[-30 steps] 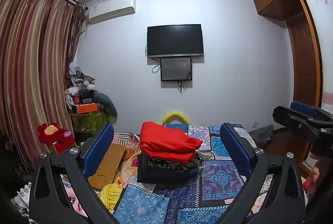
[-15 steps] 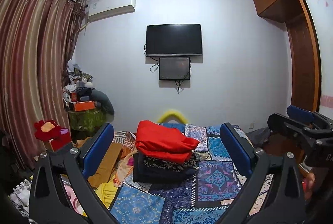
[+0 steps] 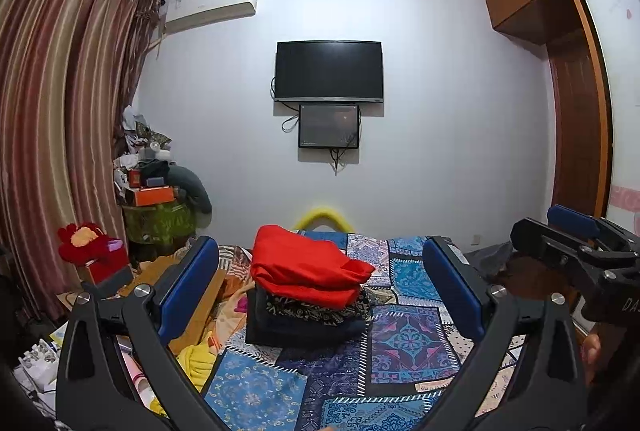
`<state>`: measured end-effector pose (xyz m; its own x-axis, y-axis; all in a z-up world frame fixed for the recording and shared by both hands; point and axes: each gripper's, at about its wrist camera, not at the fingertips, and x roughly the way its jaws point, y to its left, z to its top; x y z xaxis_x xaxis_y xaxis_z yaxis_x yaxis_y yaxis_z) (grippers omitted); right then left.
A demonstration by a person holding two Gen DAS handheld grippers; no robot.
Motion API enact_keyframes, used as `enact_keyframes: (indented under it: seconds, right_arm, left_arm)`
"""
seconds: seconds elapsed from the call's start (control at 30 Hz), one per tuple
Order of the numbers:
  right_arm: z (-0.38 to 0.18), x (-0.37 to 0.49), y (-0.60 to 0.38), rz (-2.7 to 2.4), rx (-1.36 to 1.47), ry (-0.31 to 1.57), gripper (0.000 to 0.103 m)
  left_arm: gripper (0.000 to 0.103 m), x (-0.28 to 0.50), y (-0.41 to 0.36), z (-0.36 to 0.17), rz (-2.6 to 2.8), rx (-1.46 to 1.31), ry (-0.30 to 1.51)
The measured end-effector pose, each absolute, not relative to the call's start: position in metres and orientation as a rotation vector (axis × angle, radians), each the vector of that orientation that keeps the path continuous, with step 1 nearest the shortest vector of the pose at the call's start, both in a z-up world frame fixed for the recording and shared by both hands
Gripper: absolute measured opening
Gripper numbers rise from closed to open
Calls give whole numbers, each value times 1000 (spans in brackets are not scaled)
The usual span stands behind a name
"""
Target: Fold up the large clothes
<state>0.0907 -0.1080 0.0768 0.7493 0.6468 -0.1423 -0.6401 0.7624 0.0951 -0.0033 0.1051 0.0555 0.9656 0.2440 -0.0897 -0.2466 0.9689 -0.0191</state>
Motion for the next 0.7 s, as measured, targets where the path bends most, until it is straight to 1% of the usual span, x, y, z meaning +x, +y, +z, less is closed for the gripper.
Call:
enact_keyframes:
  seconds: [0.7]
  right_arm:
    - [70,93,-102,689,29,189,103]
  left_arm:
    - [102,2,112,48,226,-58,118]
